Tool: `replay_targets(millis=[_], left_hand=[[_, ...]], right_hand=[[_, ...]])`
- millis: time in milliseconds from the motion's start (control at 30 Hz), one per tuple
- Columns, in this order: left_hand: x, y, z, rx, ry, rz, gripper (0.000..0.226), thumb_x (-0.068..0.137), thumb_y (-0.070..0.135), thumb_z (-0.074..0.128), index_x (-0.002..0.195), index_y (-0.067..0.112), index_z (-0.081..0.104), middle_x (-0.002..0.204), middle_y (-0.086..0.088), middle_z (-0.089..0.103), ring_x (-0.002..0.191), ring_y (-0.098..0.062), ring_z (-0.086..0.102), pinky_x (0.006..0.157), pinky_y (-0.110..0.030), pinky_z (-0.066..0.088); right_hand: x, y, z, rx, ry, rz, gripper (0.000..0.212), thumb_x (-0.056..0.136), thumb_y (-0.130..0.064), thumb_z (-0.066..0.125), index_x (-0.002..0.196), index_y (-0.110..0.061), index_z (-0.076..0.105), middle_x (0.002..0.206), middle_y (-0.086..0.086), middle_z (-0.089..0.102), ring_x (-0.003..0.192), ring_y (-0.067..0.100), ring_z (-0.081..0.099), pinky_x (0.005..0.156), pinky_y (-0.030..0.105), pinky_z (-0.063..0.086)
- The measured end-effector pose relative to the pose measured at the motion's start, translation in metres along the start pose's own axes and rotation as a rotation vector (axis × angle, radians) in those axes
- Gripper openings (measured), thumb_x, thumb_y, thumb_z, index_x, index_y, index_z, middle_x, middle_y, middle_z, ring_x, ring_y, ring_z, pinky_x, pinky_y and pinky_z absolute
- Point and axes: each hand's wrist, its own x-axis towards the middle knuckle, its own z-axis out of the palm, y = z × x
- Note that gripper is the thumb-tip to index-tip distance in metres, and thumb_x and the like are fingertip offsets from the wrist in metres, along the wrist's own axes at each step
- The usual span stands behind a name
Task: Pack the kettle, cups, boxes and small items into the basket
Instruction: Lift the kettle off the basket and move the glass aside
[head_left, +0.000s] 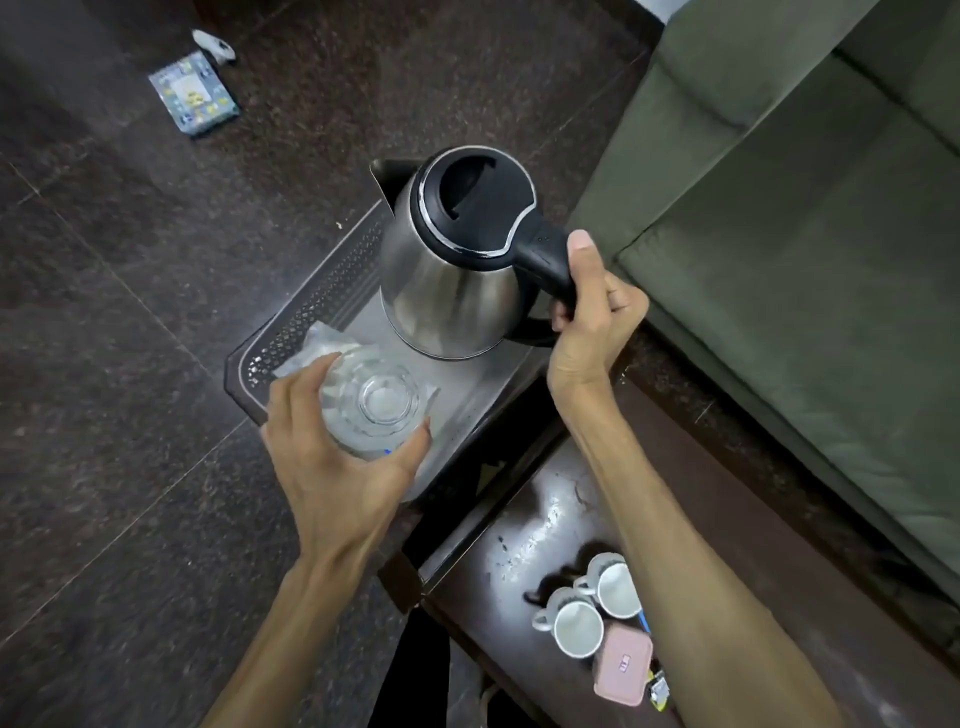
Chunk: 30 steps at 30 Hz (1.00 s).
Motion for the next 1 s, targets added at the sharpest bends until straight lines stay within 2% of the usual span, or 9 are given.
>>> replay_targets(millis=[167, 367, 467, 567, 633, 733, 833, 933, 1000], left_hand=[[-0.011, 0.048, 0.015, -0.062, -0.028, 0.092, 0.086, 0.057, 0.038, 0.087, 0.132, 0.006, 0.057, 0.127, -0.001, 0.055, 0.115, -0.028, 0.059, 0.103, -0.057, 0.046], [-0.049, 0.082, 0.065, -0.087, -0.123, 0.228, 0.079, 0.059, 0.033, 0.088, 0.128, 0.006, 0.061, 0.121, 0.004, 0.053, 0.111, -0.03, 0.06, 0.101, -0.04, 0.046], [-0.077, 0.093, 0.098, -0.079, -0.223, 0.273, 0.078, 0.054, 0.031, 0.088, 0.125, 0.012, 0.062, 0.117, 0.007, 0.056, 0.109, -0.03, 0.061, 0.095, -0.049, 0.049], [-0.105, 0.095, 0.137, 0.003, -0.376, 0.316, 0.078, 0.052, 0.037, 0.085, 0.124, 0.019, 0.061, 0.114, 0.001, 0.062, 0.112, -0.027, 0.059, 0.093, -0.044, 0.043], [-0.12, 0.094, 0.165, 0.079, -0.495, 0.35, 0.077, 0.055, 0.043, 0.081, 0.126, 0.021, 0.06, 0.115, 0.003, 0.062, 0.112, -0.024, 0.058, 0.094, -0.041, 0.04], [-0.139, 0.088, 0.206, 0.159, -0.602, 0.429, 0.077, 0.059, 0.046, 0.076, 0.13, 0.019, 0.058, 0.117, 0.002, 0.062, 0.111, -0.024, 0.059, 0.094, -0.038, 0.04], [-0.156, 0.08, 0.24, 0.233, -0.658, 0.493, 0.082, 0.058, 0.046, 0.077, 0.132, 0.017, 0.057, 0.119, 0.0, 0.062, 0.108, -0.025, 0.061, 0.093, -0.036, 0.038], [-0.17, 0.069, 0.264, 0.275, -0.694, 0.494, 0.084, 0.057, 0.043, 0.082, 0.133, 0.016, 0.057, 0.119, -0.002, 0.063, 0.106, -0.026, 0.062, 0.092, -0.037, 0.038], [-0.178, 0.063, 0.275, 0.302, -0.717, 0.477, 0.084, 0.058, 0.041, 0.085, 0.133, 0.016, 0.056, 0.121, -0.002, 0.063, 0.108, -0.026, 0.063, 0.094, -0.038, 0.039]], right_hand=[[0.007, -0.046, -0.051, 0.039, 0.023, -0.108, 0.069, 0.087, -0.037, 0.066, 0.051, -0.001, 0.02, 0.053, 0.019, 0.013, 0.046, 0.025, 0.017, 0.044, 0.033, 0.016], [0.011, -0.075, -0.141, -0.063, 0.09, -0.211, 0.069, 0.091, -0.033, 0.064, 0.051, 0.004, 0.021, 0.052, 0.022, 0.015, 0.047, 0.031, 0.016, 0.045, 0.035, 0.015], [0.007, -0.077, -0.198, -0.128, 0.171, -0.212, 0.064, 0.091, -0.033, 0.064, 0.049, -0.009, 0.023, 0.048, 0.009, 0.018, 0.045, 0.023, 0.017, 0.045, 0.035, 0.015], [-0.001, -0.073, -0.255, -0.201, 0.262, -0.182, 0.06, 0.09, -0.034, 0.065, 0.05, -0.019, 0.024, 0.045, -0.015, 0.023, 0.044, 0.009, 0.02, 0.046, 0.037, 0.013], [-0.006, -0.068, -0.293, -0.263, 0.316, -0.168, 0.06, 0.09, -0.035, 0.067, 0.05, -0.018, 0.026, 0.045, -0.018, 0.023, 0.044, 0.005, 0.021, 0.046, 0.038, 0.013], [-0.012, -0.06, -0.345, -0.361, 0.357, -0.164, 0.062, 0.092, -0.033, 0.068, 0.049, -0.014, 0.028, 0.043, -0.01, 0.022, 0.046, 0.011, 0.021, 0.047, 0.039, 0.014], [-0.019, -0.051, -0.39, -0.481, 0.343, -0.135, 0.069, 0.092, -0.034, 0.07, 0.049, -0.001, 0.028, 0.049, 0.014, 0.019, 0.052, 0.017, 0.02, 0.049, 0.04, 0.013], [-0.025, -0.044, -0.418, -0.63, 0.278, -0.095, 0.067, 0.092, -0.036, 0.071, 0.053, -0.008, 0.023, 0.055, 0.0, 0.018, 0.055, 0.013, 0.019, 0.051, 0.034, 0.012], [-0.028, -0.042, -0.429, -0.729, 0.239, -0.078, 0.067, 0.091, -0.039, 0.071, 0.056, -0.013, 0.021, 0.059, -0.001, 0.02, 0.057, 0.015, 0.018, 0.051, 0.04, 0.014]])
